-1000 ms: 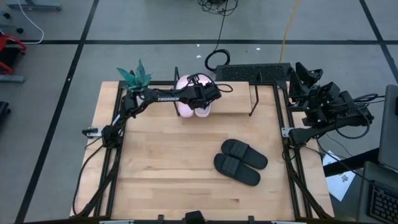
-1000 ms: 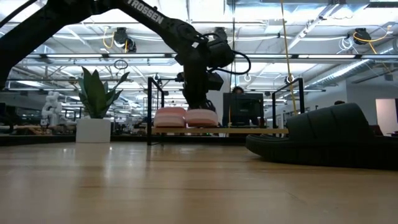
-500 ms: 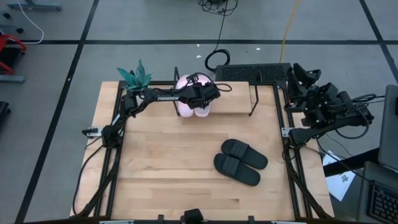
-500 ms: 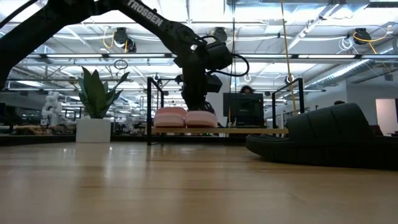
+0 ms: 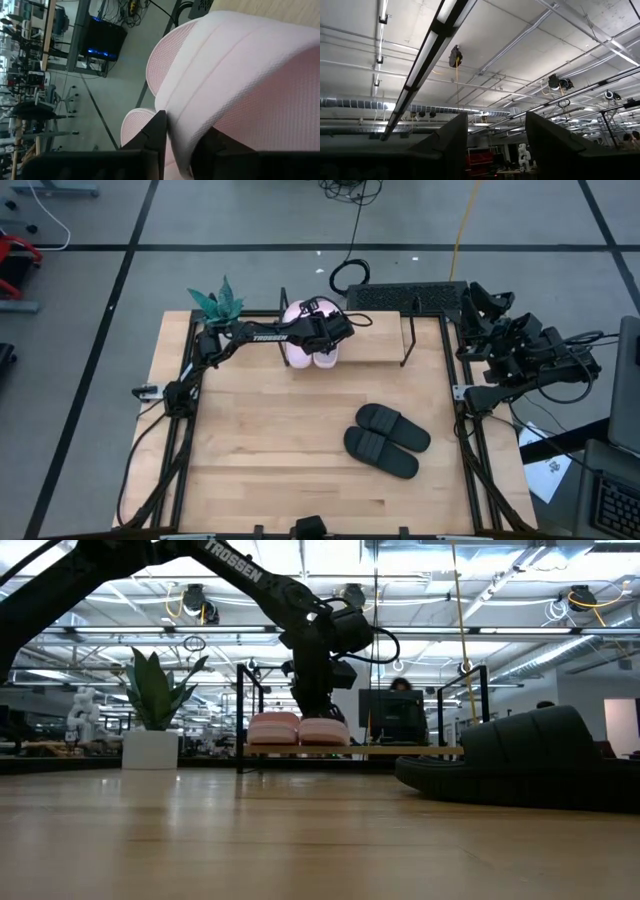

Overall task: Pick and place slides into the shelf
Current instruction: Put the pink slipper onto the shelf

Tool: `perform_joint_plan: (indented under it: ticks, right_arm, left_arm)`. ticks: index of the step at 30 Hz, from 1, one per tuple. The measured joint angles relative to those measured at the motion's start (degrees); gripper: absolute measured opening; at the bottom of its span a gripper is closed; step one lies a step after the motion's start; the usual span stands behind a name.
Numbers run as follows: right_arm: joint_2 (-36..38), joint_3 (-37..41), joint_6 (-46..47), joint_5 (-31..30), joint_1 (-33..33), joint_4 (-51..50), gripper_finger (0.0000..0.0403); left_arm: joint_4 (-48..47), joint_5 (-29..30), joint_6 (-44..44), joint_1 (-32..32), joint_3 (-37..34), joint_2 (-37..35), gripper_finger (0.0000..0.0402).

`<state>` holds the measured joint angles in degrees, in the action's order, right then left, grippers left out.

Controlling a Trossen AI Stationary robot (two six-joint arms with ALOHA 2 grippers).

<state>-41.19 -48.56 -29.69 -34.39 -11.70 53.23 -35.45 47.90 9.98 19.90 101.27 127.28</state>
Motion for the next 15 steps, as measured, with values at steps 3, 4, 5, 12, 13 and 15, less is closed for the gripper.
perform_joint_plan:
  ticks: [3,4,5,12,13,15]
  right_arm:
    - [0.0,0.0,0.4,0.0,0.0,0.0,0.0189]
    - [0.0,0.0,0.5,0.0,0.0,0.0,0.0189]
    - [0.0,0.0,0.5,0.1,0.0,0.0,0.0189]
    - [-0.1,0.0,0.5,0.2,0.0,-1.0,0.0189]
    - [-0.2,0.0,0.5,0.2,0.0,-1.2,0.0189]
    - [-0.4,0.0,0.5,0.2,0.0,-1.2,0.0189]
  left_arm:
    - [-0.2,-1.6,0.0,0.0,0.0,0.0,0.0062]
    - [-0.3,-2.5,0.2,0.0,0.0,0.0,0.0062]
    - [-0.4,-3.1,0.4,0.0,0.0,0.0,0.0063]
    - [-0.7,-4.2,-0.3,0.0,0.0,-0.1,0.0063]
    - [-0.7,-4.5,-0.7,0.0,0.0,-0.1,0.0063]
    - [-0.7,-5.7,-1.1,0.0,0.0,-0.1,0.0063]
